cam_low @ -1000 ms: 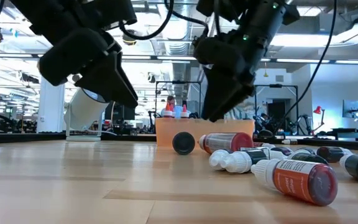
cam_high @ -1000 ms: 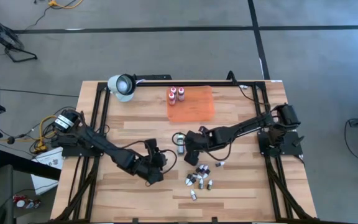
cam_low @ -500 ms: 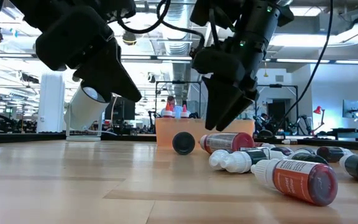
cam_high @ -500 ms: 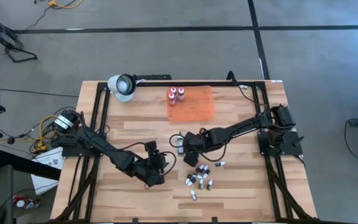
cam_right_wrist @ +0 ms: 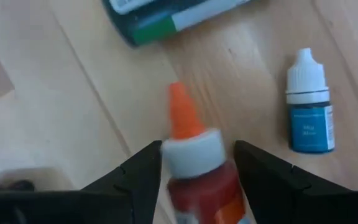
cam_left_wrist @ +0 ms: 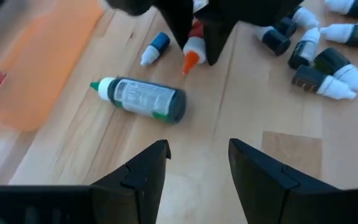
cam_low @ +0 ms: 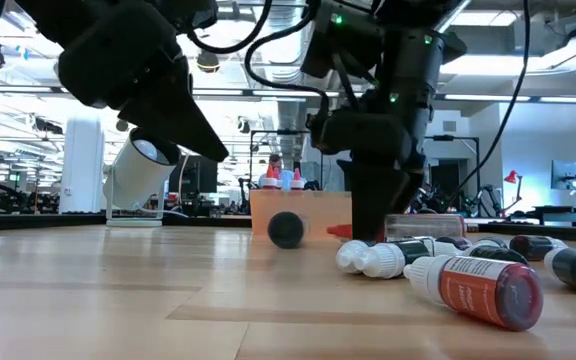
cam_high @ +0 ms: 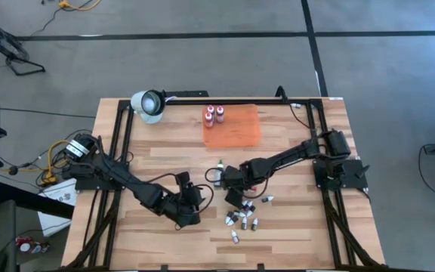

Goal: Pick & Place food coloring
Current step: Put the large orange coloring bottle into the orange bin

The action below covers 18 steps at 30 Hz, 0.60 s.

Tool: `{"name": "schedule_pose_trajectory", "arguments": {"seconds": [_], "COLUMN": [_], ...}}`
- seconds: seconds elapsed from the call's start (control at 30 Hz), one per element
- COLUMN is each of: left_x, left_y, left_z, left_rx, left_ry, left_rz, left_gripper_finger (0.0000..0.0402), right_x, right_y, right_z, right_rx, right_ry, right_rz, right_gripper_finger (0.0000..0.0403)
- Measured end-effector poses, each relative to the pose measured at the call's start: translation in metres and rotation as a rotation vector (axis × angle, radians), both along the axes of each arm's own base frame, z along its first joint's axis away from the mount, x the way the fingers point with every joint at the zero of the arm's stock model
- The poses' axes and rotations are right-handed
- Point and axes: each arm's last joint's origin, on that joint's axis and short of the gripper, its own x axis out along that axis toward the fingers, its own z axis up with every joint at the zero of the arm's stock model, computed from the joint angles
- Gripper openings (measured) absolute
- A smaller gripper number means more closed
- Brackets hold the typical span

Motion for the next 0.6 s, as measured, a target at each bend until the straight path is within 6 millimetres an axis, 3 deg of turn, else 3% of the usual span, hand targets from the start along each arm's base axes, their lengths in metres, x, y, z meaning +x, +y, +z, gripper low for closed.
{"name": "schedule_pose_trajectory", "arguments": {"seconds": [0.3,0.6], "left_x": [-0.001,-0.001], "left_y": [-0.004,-0.004], "left_z": [0.0,0.001], "left_rx": [-0.01,-0.01], "left_ry": [-0.01,-0.016], "left_rz": [-0.009,-0.007], "left_gripper_finger": [0.0169,0.0169], "right_x": [-0.003,-0.003], "right_y": [-0.002,-0.003], "right_z": [0.001,0.018], "right_rx": [-0.022,-0.01], "right_ry": [0.032,0.132], "right_rz": [0.135,0.241], "right_gripper_finger": [0.0173,0.0168]}}
